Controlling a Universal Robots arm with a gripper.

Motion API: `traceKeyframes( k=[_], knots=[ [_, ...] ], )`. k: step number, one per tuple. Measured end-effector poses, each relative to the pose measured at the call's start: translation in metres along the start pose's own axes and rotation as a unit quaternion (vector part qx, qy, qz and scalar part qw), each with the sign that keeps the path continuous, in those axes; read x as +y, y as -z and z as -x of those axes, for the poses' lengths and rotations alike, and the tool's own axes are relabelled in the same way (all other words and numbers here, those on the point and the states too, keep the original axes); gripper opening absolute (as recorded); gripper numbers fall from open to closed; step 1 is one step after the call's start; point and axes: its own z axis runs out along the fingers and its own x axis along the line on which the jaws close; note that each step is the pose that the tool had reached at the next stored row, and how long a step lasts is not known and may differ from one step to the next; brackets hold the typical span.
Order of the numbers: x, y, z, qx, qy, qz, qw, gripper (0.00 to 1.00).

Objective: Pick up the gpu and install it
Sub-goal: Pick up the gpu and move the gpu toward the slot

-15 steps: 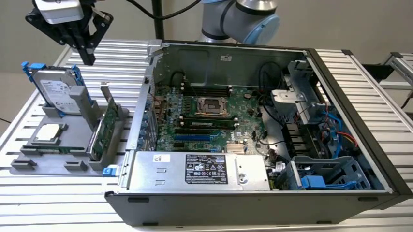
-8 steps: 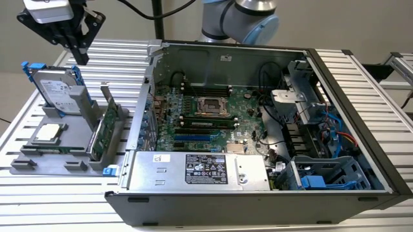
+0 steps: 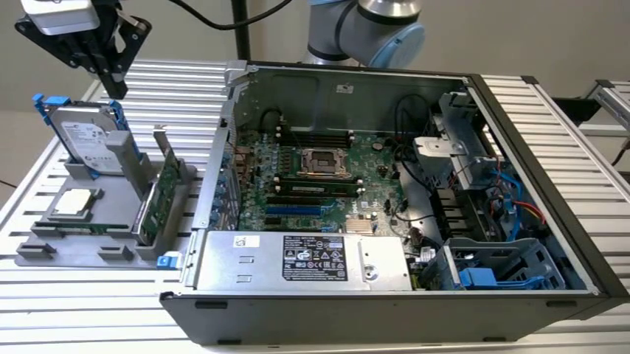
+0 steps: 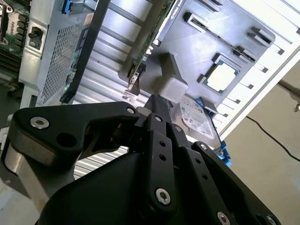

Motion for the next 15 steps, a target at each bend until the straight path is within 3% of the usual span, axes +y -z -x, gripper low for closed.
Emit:
traceKeyframes(
  k=[7, 15],
  knots=[
    [-0.0007, 0.0001, -0.0002, 0.0, 0.0, 0.0, 1.0, 0.0],
    [-0.0087, 0.0005, 0.0005, 0.0, 0.0, 0.0, 1.0, 0.0]
  ],
)
